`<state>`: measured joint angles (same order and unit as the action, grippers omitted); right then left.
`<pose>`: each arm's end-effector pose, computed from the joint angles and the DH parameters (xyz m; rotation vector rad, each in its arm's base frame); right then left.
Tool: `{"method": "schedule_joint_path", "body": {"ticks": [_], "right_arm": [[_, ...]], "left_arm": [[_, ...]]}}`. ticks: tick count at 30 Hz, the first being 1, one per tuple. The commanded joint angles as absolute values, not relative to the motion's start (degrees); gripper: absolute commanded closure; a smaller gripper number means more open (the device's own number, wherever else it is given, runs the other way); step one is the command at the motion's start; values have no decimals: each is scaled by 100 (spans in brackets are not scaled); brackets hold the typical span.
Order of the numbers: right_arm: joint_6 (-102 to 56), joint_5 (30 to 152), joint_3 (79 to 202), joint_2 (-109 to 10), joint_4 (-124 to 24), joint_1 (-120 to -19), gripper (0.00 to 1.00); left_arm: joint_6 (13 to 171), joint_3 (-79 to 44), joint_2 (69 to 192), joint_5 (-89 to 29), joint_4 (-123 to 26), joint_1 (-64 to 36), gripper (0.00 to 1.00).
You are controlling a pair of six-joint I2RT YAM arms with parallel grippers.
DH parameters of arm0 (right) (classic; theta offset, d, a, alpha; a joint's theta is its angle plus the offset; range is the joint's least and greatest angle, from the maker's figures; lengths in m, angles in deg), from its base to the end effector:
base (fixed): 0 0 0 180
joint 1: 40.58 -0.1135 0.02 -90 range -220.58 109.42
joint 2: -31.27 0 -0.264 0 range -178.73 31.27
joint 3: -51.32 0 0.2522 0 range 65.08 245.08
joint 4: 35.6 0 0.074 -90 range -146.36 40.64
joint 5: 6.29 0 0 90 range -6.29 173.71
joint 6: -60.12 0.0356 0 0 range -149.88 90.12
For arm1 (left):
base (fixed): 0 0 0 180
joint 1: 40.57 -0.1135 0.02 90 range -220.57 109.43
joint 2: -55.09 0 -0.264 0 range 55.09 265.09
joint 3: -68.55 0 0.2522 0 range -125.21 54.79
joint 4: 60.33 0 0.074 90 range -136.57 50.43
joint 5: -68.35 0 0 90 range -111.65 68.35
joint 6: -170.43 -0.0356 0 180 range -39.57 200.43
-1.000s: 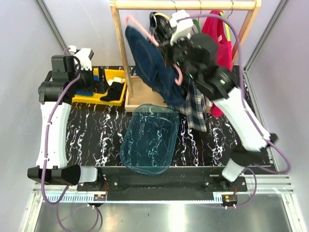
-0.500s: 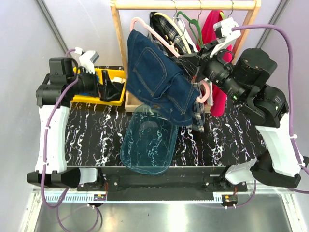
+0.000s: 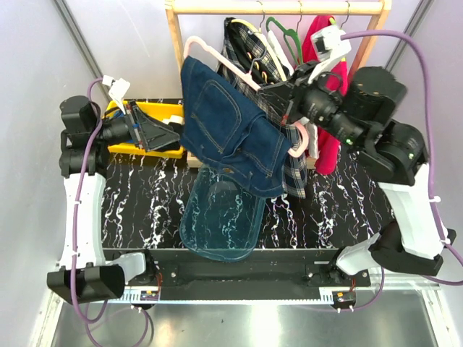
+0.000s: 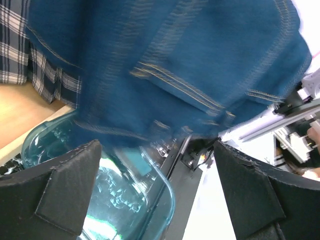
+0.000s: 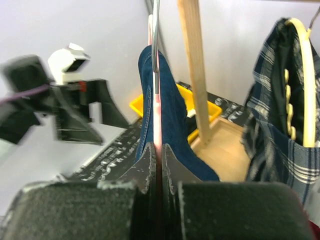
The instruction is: Remove the skirt from the hanger
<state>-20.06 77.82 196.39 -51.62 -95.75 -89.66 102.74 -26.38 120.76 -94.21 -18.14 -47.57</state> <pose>0.1432 0.1596 0.6024 -0.4514 1.5163 0.7340 0.2163 -0.0077 0.4584 0.4905 1.7500 -1.3079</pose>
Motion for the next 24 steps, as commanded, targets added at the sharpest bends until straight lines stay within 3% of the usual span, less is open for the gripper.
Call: {"method": "schedule_joint_path", "body": {"ticks": [1, 7, 24], "right_arm": [[-1609, 8089, 20245, -4898, -8847, -8971, 100], [-1248, 8336, 20404, -4792, -8856, -8954, 100], [-642, 8740, 20404, -4669, -8680, -8963, 100]], "left_arm": [[11479, -2106, 12013, -10093, -4145, -5005, 1], [11128, -2133, 12118, -10120, -4015, -5226, 1], [11233, -1887, 12153, -9979, -4462, -4689, 1]]}}
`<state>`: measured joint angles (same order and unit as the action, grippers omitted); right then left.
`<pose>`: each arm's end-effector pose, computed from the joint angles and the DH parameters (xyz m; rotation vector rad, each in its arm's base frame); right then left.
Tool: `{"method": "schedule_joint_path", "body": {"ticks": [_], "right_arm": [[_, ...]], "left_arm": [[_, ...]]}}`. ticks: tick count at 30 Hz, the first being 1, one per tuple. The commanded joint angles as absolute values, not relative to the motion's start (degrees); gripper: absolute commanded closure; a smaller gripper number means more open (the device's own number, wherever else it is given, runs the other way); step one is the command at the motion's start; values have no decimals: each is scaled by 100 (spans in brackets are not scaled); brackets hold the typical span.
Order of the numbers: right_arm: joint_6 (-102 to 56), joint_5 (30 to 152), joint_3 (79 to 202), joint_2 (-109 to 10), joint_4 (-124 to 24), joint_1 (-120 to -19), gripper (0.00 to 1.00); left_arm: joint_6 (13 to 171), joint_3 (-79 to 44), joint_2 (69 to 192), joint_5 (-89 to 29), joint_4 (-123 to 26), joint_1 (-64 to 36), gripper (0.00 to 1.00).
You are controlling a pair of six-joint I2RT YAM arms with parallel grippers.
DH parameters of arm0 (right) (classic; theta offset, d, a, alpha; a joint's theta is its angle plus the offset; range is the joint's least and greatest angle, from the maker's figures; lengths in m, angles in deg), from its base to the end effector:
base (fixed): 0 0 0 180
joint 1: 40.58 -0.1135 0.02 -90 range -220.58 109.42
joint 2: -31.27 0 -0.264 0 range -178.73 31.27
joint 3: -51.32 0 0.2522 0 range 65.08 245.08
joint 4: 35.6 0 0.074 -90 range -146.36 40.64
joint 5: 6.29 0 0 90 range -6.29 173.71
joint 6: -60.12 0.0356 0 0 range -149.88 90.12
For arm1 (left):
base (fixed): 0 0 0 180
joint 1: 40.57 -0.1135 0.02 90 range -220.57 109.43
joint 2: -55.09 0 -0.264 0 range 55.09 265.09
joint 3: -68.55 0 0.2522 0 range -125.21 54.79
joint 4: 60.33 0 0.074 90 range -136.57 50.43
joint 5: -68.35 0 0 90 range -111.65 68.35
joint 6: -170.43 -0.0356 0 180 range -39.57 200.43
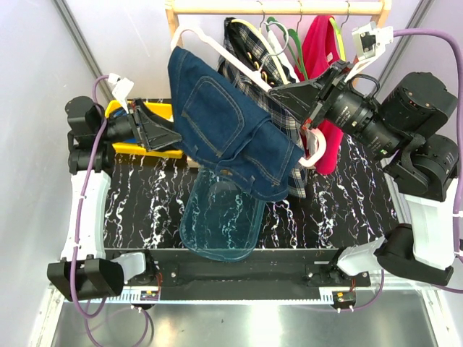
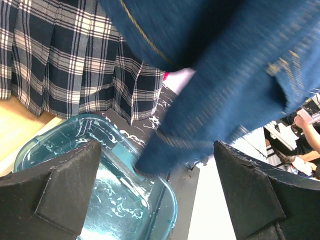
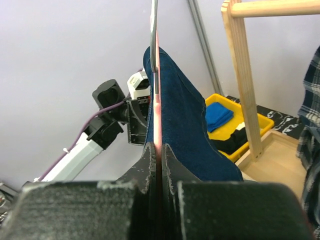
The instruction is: Remove the skirt from the hanger
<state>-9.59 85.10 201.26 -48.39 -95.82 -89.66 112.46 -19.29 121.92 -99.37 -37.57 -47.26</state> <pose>0.1078 0.1257 0.6298 -0.3870 1.4220 1.0151 0.2356 -0.0074 0.4441 0.5659 1.6770 -1.3929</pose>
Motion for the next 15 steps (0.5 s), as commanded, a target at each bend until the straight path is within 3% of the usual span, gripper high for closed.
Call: {"method": "schedule_joint_path", "body": {"ticks": [1, 8, 15], "right_arm": [[-615, 8749, 20413, -4660, -8645, -8954, 100], [-483, 8837, 20422, -4599, -8610, -8954, 100], [-404, 8758, 19649, -4212, -7881, -8963, 100]], "left_arm": [[11321, -1869, 12145, -9996, -4637, -4689, 1], [11751, -1807, 12136, -9970, -5078, -4646, 1], [12165, -1719, 12101, -10146, -5271, -3996, 1]]}}
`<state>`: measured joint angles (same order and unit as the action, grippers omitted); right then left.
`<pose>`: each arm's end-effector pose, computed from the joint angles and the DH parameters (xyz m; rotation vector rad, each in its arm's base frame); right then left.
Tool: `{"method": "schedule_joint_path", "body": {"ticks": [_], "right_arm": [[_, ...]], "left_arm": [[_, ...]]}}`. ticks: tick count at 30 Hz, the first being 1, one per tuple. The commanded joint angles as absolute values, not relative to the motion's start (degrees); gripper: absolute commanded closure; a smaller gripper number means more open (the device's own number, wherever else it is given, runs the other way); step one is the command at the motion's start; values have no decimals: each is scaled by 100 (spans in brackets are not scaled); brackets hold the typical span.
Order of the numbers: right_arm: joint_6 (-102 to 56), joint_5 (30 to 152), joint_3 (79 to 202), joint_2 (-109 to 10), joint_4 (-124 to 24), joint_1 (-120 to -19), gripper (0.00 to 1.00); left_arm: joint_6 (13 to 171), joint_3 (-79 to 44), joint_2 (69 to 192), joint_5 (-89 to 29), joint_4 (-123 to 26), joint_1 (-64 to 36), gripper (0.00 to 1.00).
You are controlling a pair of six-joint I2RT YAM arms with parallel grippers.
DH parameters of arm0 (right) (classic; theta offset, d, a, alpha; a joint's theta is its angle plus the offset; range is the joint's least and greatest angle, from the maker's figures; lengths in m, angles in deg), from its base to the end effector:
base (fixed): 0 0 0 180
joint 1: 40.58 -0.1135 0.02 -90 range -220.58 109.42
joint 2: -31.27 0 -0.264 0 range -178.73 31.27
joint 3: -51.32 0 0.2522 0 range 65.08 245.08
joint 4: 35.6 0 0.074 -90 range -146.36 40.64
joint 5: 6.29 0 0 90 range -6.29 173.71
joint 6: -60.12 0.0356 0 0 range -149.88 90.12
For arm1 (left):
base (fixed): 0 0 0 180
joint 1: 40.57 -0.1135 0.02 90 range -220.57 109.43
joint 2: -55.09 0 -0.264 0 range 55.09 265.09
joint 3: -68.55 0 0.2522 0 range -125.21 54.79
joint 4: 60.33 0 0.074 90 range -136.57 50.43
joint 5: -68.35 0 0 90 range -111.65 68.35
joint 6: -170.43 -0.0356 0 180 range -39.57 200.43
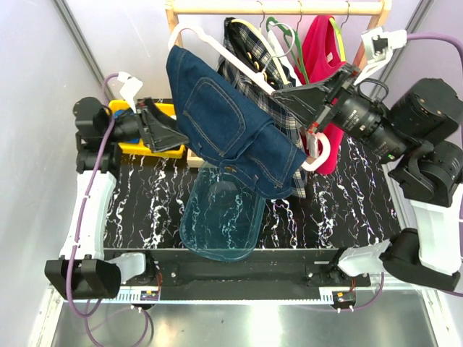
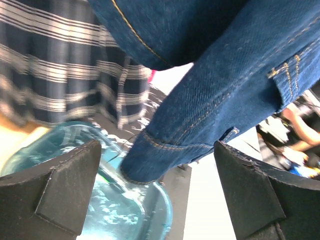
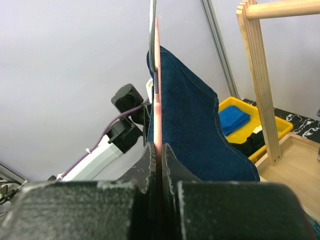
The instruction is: Remove the skirt from the hanger
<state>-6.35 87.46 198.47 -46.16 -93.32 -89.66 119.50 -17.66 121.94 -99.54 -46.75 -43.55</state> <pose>0.1011 0.1202 0.6305 -0.3778 1.4011 1.0984 0.2367 -0.0225 0.4481 0.6226 1.6410 -1.4538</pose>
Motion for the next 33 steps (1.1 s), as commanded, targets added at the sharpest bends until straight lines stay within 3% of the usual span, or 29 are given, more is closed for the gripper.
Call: {"method": "schedule_joint_path", "body": {"ticks": [1, 7, 10, 11, 13, 14, 20, 25, 26, 30, 33], "right_arm": [[-387, 8740, 19613, -4177, -7854, -8963, 100], [-360, 8688, 19481, -4115, -7766, -8954, 100], [-456, 8530, 19394, -4045, -7784, -8963, 100], [-466, 8495, 19358, -4027, -7784, -8963, 100], [-509, 8407, 19209, -3983, -7784, -8963, 100], [-536, 8398, 19122, -3983, -7801, -8963, 100], [-1255, 7379, 18998, -3957, -8302, -8954, 100], [-2274, 6431, 19006, -3852, -8539, -8963, 100], [-2381, 6377, 19033, -3834, -8539, -8954, 100], [-2593, 6253, 19050, -3755, -8592, -8954, 100], [-2654, 6183, 18989, -3667, -8653, -8963, 100]], "left_arm": [[12287, -1711, 12092, -10137, -5367, -3778, 1], [13286, -1509, 12092, -10066, -6646, -3538, 5], [13956, -1421, 12188, -10277, -7431, -3538, 38], [14028, -1412, 12232, -10321, -7503, -3547, 62], [14160, -1394, 12268, -10409, -7636, -3564, 81], [14195, -1403, 12251, -10427, -7671, -3573, 97], [14293, -1552, 12180, -10716, -7453, -4047, 100], [13168, -1720, 12215, -11524, -5614, -5327, 100], [13394, -1545, 12215, -11639, -5841, -5514, 100], [15686, -1044, 12241, -11824, -9052, -6139, 100], [15681, -1051, 12233, -11833, -9077, -6394, 100]]}}
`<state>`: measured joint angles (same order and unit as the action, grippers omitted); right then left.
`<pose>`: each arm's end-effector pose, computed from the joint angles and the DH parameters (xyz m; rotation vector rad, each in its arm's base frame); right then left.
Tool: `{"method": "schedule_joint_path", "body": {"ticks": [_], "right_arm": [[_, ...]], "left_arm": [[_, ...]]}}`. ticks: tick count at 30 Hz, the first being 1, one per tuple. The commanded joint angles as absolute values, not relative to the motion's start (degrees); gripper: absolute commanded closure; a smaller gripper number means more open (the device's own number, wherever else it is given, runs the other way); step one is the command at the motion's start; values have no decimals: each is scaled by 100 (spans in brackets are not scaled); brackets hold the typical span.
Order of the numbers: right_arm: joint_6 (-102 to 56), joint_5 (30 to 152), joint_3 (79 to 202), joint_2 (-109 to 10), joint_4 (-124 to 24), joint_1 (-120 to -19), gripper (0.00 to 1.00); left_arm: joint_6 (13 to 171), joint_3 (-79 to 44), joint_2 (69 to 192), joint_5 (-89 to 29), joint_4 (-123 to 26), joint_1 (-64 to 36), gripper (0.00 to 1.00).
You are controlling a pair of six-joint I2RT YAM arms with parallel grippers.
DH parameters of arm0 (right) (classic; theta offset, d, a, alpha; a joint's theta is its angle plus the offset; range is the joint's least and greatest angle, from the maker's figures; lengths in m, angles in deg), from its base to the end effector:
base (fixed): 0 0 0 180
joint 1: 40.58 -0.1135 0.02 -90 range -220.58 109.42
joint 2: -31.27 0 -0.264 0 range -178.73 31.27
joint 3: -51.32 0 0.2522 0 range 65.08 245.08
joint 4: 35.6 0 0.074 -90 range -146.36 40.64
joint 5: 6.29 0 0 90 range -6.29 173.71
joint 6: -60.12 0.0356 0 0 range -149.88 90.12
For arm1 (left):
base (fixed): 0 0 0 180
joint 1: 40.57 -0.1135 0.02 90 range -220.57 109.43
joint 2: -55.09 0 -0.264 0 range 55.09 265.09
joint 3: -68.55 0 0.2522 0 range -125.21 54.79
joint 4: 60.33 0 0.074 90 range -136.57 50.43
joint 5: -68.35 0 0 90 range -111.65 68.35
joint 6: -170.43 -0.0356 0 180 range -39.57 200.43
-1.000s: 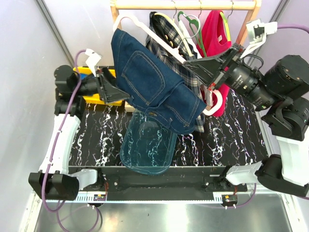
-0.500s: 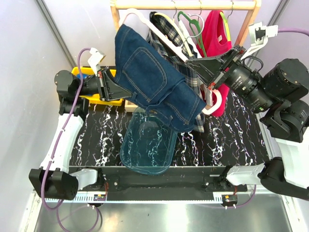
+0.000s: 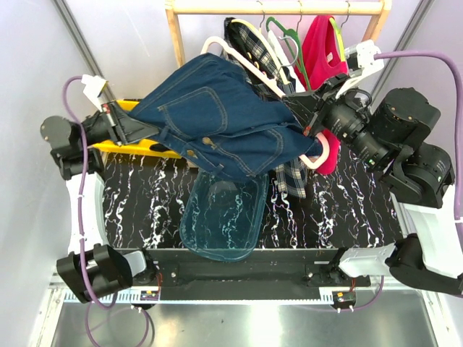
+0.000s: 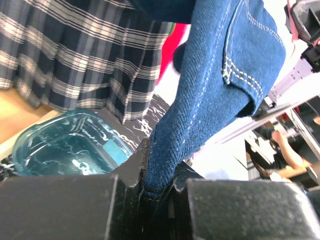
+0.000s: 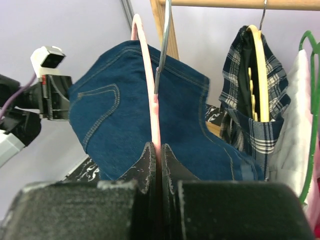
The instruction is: Remove the skirt from the hanger
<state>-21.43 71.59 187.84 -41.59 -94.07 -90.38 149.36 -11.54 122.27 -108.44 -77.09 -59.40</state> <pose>0.1106 0.1193 0.6016 -0.3684 1.4726 0.6637 0.2287 0.0404 0.4508 0.4382 1.6893 -1.4487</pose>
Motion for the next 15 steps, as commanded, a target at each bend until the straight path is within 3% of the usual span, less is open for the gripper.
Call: {"method": "schedule_joint_path", "body": {"ticks": [1, 15], "right_arm": [[-2680, 6122, 18980, -3623, -8671, -8963, 100], [-3542, 4662, 18339, -2165, -8478, -8963, 100]], "left_arm": [[15698, -1043, 12233, -11825, -9164, -6481, 100], [16041, -788, 12312, -11842, -9868, -7098, 100]]}}
